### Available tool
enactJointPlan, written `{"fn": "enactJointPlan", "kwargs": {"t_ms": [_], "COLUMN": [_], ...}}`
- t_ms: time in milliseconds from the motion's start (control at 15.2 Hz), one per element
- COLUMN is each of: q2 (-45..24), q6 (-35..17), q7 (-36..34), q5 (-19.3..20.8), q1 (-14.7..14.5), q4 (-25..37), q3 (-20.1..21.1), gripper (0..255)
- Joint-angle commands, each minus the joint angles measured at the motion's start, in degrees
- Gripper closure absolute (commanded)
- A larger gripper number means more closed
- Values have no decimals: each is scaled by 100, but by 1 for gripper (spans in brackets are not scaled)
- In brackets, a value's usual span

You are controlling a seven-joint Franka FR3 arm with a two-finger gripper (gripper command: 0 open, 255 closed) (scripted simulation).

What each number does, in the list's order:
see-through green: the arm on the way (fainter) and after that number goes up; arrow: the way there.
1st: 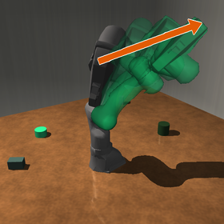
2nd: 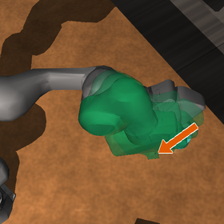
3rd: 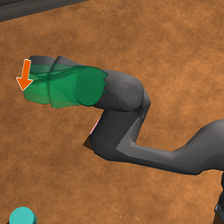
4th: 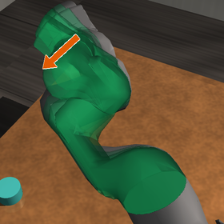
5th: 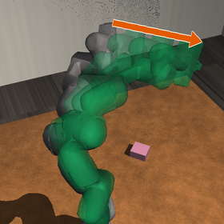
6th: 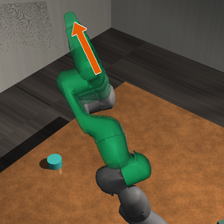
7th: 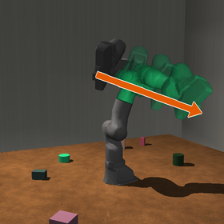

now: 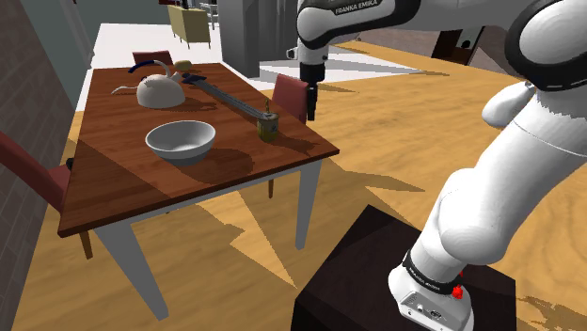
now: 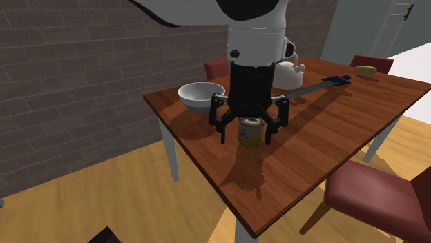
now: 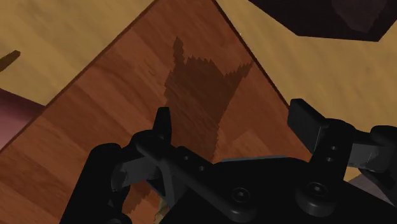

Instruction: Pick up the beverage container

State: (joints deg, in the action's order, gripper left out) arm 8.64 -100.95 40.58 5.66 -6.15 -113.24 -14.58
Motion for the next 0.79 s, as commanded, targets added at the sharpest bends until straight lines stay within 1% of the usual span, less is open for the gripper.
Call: {"fn": "enactJointPlan", "kwargs": {"t_ms": [0,264,528,594,726], "q2": [-455,-1295,-2144,-2175,-2177], "q6": [-71,-108,-4,3,-151], "q7": [437,1269,2022,2047,2047], "q5": [-158,-492,-822,-832,-833], "q1": [-55,-65,-4,3,1], "q4": [440,1337,2369,2409,2258], "q3": [-38,-52,40,49,53], "gripper": [0,0,0,0,0]}}
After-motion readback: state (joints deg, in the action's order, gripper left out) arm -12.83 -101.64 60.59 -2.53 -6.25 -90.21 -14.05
